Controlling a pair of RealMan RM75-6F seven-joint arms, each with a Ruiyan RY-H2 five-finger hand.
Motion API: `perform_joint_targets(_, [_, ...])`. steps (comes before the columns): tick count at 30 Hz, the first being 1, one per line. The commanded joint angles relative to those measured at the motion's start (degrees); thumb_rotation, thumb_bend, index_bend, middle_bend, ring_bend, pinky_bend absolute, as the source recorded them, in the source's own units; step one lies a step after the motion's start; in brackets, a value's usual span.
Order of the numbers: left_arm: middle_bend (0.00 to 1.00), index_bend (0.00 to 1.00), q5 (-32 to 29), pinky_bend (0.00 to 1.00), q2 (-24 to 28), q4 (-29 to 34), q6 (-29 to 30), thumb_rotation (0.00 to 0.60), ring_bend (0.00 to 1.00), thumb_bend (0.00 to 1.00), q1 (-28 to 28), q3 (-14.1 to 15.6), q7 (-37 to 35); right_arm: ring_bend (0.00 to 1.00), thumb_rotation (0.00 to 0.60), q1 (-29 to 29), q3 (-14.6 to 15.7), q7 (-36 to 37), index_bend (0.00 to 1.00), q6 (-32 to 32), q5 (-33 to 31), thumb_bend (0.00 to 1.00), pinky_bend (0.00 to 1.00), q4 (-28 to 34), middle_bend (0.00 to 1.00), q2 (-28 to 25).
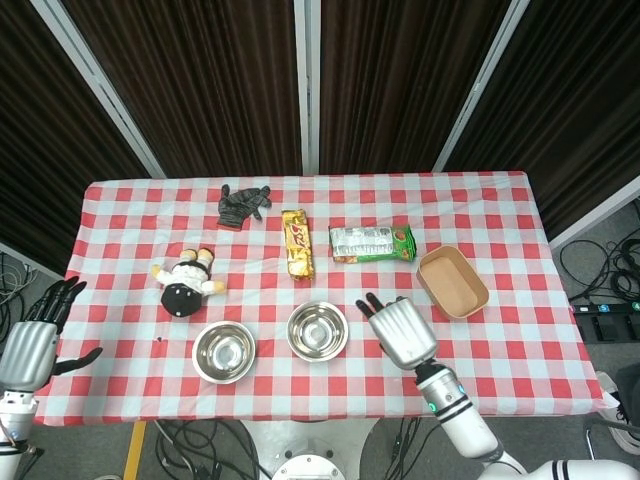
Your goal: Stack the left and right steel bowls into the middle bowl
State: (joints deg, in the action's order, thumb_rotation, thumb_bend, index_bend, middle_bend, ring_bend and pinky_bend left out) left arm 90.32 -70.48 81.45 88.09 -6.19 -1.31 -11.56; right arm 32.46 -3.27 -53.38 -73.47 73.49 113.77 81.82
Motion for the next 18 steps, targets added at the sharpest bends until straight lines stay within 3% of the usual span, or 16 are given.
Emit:
perform_joint_targets(1, [0.17, 0.13, 0.2, 0.22, 0.0, 0.6, -0.5, 0.6, 0.09, 0.07, 0.0, 0.5, 1.3, 0.61, 0.6, -5.7, 0.8, 8.8, 0.29, -8.2, 6.2, 0.0, 0.69, 0.7, 0.32, -5.2])
perform_joint_targets(3, [0.17, 0.13, 0.2, 0.22, -0.1, 1.1, -0.9, 0.6, 0.09, 0.07, -0.1, 0.6, 2.4, 0.41, 0.6, -8.5, 1.1, 13.4, 0.29, -12.6, 9.1, 0.0, 0.56, -0.6, 0.28, -6.6])
perform_joint_targets(6, [0.17, 0.13, 0.4, 0.22, -0.1, 1.8, -1.2, 0.6, 0.09, 0.07, -0.2, 0.9, 3.9, 0.2, 0.6, -11.9, 1.6, 18.2, 0.26, -17.0, 11.3, 0.0, 0.3, -2.5, 0.19, -8.4])
perform_joint_targets(10, [0.17, 0.13, 0.4, 0.22, 0.2, 3.5, -1.9, 0.6, 0.09, 0.07, -0.1, 1.4, 6.6, 0.05, 0.6, -15.5, 3.8, 23.7, 0.17, -16.4, 8.3, 0.0, 0.1, -1.2, 0.11, -13.7])
perform_joint_targets(18, [0.17, 0.14, 0.7, 0.22, 1.1, 10.1, -1.5, 0.6, 0.09, 0.07, 1.7, 3.5, 13.2, 0.0, 0.6, -18.8, 4.8, 27.7, 0.11, -16.1, 8.4, 0.0, 0.05, -2.6, 0.07, -15.6])
